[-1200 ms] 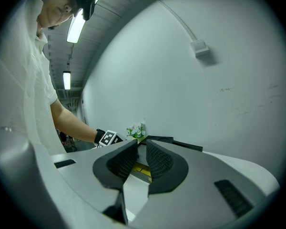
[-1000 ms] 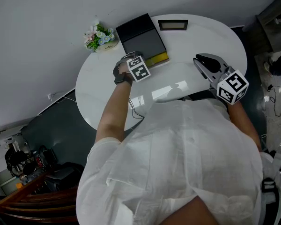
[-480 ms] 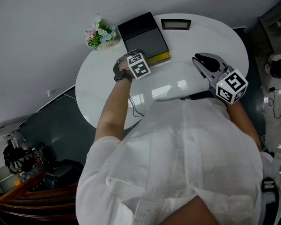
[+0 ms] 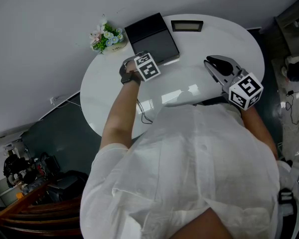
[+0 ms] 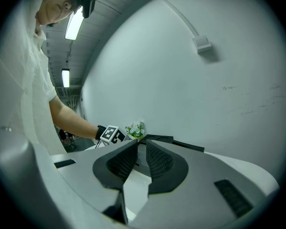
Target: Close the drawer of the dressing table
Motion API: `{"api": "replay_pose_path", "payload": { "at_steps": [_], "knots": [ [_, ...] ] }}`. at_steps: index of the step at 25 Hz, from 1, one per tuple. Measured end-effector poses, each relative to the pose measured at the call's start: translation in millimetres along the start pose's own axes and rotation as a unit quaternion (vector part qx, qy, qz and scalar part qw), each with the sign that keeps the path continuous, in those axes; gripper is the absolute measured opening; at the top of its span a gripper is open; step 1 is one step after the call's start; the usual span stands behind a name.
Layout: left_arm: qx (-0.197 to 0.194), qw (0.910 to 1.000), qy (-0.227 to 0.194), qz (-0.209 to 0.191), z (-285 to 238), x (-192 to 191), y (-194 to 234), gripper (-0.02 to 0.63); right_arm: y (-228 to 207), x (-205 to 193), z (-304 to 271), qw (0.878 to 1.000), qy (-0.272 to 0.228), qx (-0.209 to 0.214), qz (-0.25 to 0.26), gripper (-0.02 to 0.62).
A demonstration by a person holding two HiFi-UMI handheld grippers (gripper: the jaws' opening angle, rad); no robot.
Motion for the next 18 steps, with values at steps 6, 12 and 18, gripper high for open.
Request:
{"api": "replay_pose_path", "payload": {
  "at_steps": [6,12,18],
  "knots": [
    [-0.01,0.9999,0.0,0.005,-0.7,-0.5,2.9,0.15,-3.5,0.4,-0.8,1.0,-0.002,-0.007,-0.005,0.043],
    [-0.013,0.9999,-0.003,0.011,-0.2,0.3,2.4,0.15,-3.1,0.8,-2.3,1.0,-0.001,-0.008,-0.005,0.043],
    [-0.014,0.9998,-0.003,0.014,-3.4,-1.1,5.1,0.15,-6.6,6.4,-8.2,1.0,-0.007,-0.017,0.007,0.043]
  ]
}}
Point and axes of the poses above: the fingertips, and each gripper's own axes: z backward along the fingers, y to its left, x out of its top, the point moved 7 cm from there along z, backward along the fingers, and after that the axes turned 14 degrees about x, right-handed, at the moved point
